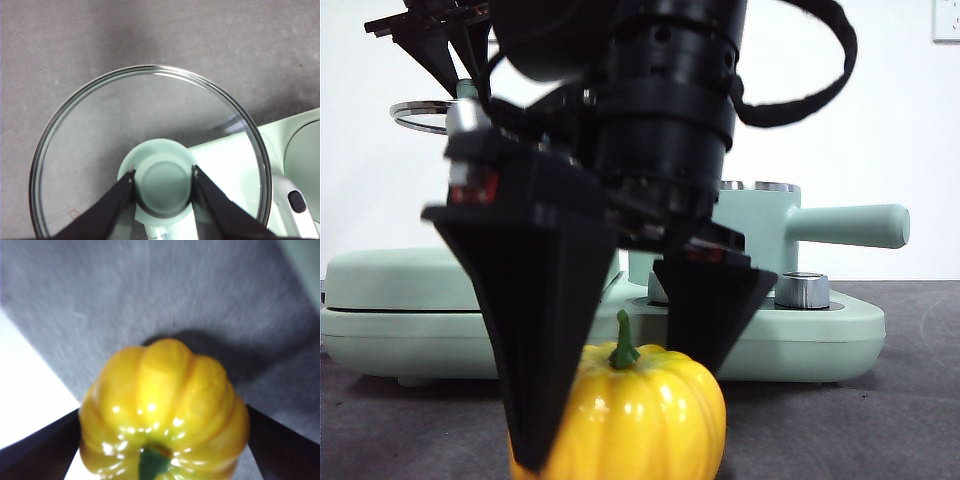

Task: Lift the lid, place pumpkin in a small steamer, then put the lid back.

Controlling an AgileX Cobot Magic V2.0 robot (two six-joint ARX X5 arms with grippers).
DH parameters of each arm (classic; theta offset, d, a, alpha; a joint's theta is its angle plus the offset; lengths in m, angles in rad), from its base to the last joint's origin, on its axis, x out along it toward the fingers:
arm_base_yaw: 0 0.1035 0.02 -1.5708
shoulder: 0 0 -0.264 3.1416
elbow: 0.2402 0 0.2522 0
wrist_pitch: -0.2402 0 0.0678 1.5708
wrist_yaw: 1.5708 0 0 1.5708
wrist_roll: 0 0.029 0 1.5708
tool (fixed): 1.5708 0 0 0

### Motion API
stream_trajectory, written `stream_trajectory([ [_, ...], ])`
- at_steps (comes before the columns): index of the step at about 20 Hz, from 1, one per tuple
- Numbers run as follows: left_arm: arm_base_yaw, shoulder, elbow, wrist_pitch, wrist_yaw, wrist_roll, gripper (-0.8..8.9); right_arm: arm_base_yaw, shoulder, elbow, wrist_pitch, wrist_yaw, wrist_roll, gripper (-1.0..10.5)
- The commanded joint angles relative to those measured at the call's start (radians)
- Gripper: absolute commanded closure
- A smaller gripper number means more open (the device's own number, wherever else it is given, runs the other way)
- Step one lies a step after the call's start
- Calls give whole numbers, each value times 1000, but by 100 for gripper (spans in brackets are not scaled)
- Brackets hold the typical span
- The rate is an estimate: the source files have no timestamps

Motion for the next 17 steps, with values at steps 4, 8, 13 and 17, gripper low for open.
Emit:
stream_trajectory([
  [4, -3, -10, 32, 21, 0, 0, 798, 15, 26, 18, -3, -13, -4, 528],
  [8, -3, -10, 31, 18, 1, -1, 798, 8, 26, 18, -7, -20, -4, 669],
  [13, 2, -10, 31, 18, 1, 0, 798, -29, 23, 114, -158, -56, -25, 669],
  [17, 6, -10, 31, 18, 1, 0, 798, -117, 24, 373, -357, -23, -55, 669],
])
